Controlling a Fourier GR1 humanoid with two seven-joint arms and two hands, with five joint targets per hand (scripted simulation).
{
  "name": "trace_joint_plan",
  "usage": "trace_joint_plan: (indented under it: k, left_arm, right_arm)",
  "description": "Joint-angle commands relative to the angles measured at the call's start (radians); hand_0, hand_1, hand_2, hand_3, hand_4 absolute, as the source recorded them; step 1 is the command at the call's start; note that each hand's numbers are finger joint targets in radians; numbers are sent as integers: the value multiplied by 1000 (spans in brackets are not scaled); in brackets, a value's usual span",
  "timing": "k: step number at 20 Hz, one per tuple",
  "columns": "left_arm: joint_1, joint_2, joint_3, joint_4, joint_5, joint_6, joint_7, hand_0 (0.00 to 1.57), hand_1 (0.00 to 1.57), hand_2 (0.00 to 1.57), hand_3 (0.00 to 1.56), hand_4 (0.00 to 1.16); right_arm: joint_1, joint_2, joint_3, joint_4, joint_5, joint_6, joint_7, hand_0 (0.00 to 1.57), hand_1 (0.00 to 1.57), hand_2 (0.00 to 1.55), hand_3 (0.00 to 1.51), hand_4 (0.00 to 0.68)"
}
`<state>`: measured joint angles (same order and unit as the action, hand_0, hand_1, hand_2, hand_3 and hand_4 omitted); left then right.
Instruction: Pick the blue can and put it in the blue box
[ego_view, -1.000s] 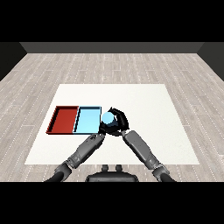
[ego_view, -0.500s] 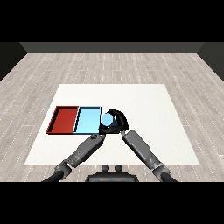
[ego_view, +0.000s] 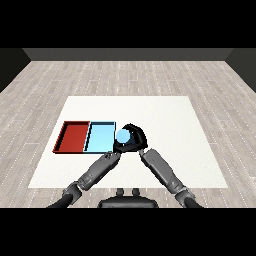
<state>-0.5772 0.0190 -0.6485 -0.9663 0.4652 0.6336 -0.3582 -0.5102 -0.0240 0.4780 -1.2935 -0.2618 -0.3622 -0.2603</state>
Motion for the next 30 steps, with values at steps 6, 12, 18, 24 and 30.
trace_joint_plan:
  k: [6, 12, 18, 24, 30]
  left_arm:
    - [-20, -18, 43, 11, -39, 16, 11, 1571, 1571, 1559, 1466, 1138]
    - [-21, -18, 68, -4, -47, 3, 28, 1571, 1571, 1568, 1477, 1142]
    - [-28, -19, 5, 45, -8, 53, -15, 1571, 1571, 1571, 1491, 1147]
    - [43, -15, 100, 56, -18, -22, -54, 1571, 1571, 1571, 1490, 1142]
    - [59, 59, 158, -10, -33, -6, -43, 1571, 1571, 1571, 1476, 1145]
  right_arm:
    - [-1, 23, -8, 22, 84, -13, 37, 0, 0, 0, 0, 0]
    - [-30, 23, -6, 129, 55, 22, -38, 0, 0, 0, 0, 0]
    - [39, 21, -52, -16, 129, -28, 59, 0, 0, 0, 0, 0]
    - [89, -7, -164, -186, -35, 60, 81, 0, 0, 0, 0, 0]
    - [155, -89, -298, -309, -96, 124, 29, 0, 0, 0, 0, 0]
